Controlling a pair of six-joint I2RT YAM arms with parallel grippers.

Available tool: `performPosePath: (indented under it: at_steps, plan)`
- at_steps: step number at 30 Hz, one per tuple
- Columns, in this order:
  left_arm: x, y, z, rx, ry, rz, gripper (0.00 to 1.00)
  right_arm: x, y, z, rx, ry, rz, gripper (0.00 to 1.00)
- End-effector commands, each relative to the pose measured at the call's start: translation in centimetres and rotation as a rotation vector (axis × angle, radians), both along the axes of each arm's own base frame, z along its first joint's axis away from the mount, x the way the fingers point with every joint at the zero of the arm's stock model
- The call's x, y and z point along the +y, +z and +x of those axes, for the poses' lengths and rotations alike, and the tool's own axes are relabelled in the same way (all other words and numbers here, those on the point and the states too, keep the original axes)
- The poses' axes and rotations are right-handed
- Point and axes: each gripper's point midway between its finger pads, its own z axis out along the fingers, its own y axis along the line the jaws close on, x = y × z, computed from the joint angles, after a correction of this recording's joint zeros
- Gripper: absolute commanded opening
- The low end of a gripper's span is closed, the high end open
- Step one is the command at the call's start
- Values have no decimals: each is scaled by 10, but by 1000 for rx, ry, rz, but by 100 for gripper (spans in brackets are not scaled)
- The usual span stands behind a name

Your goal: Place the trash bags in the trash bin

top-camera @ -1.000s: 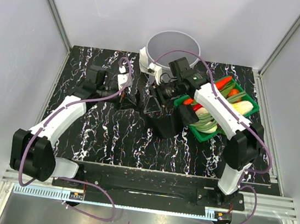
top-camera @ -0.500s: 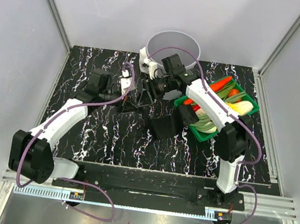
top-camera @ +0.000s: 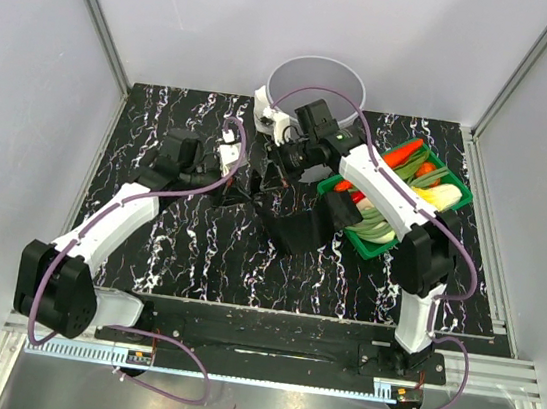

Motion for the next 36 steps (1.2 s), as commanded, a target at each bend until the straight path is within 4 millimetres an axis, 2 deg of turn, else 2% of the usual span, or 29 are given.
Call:
performPosePath:
  at_steps: [1, 9, 14, 19, 26, 29, 33, 36]
  plan:
    - [8, 10, 16, -93, 95, 22, 0, -22, 36, 13, -183, -95, -38, 6]
    - [19, 22, 24, -132, 176, 36, 0, -55, 35, 26, -293, -237, -154, 4]
    - [19, 34, 24, -146, 177, 27, 0, -70, 31, 33, -334, -308, -200, 9]
    - [14, 45, 13, -145, 112, 8, 0, -81, 29, 36, -356, -368, -225, 15]
    - [3, 52, -13, -118, -75, -13, 0, -88, 42, 40, -395, -409, -230, 20]
    - [3, 51, -15, -119, -88, -10, 0, -80, 53, 29, -389, -353, -176, 27]
    - [5, 49, -15, -127, -87, 0, 0, -62, 71, 10, -354, -236, -73, 46]
    - [5, 48, -13, -127, -73, 14, 0, -52, 82, 3, -322, -192, -30, 53]
